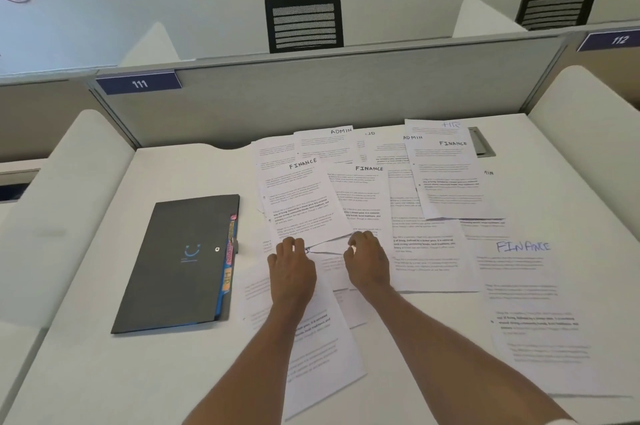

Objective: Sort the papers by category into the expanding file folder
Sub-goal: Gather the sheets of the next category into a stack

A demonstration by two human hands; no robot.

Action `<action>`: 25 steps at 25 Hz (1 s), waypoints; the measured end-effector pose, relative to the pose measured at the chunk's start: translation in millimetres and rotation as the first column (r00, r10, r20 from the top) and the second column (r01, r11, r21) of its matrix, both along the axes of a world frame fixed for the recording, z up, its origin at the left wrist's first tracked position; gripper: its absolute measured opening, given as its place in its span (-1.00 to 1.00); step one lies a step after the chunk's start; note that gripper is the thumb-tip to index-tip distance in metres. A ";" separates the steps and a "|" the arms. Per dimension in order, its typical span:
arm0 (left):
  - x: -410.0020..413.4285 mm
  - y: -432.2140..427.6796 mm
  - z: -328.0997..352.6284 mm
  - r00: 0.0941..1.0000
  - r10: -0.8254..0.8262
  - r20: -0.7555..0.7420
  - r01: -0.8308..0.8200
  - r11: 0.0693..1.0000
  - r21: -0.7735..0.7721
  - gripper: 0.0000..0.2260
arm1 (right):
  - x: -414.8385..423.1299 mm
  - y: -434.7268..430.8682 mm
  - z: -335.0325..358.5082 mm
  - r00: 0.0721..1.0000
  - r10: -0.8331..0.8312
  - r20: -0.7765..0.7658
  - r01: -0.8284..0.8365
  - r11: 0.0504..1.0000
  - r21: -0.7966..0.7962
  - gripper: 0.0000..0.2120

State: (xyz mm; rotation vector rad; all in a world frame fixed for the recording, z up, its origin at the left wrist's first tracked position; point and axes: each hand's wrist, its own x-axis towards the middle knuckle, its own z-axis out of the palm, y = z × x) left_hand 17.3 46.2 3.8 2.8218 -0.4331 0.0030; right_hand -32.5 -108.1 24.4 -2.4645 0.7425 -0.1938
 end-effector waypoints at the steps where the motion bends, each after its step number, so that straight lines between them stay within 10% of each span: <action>1: 2.1 -7.1 -2.6 1.000 -0.019 -0.003 0.019 1.000 -0.009 -0.65 | 5.4 -6.0 0.8 1.000 -0.002 0.010 0.001 1.000 0.025 -0.90; 14: 16.1 -45.8 -42.0 0.995 -0.031 -0.092 0.021 0.995 -0.101 -0.57 | 134.3 -36.3 -3.8 0.994 -0.051 -0.097 0.084 0.927 0.367 -0.41; 25: 19.3 -44.5 -46.5 0.993 -0.036 -0.112 0.024 0.994 -0.105 -0.57 | 139.2 -18.9 -10.6 0.952 -0.188 -0.241 0.215 0.973 0.089 -0.67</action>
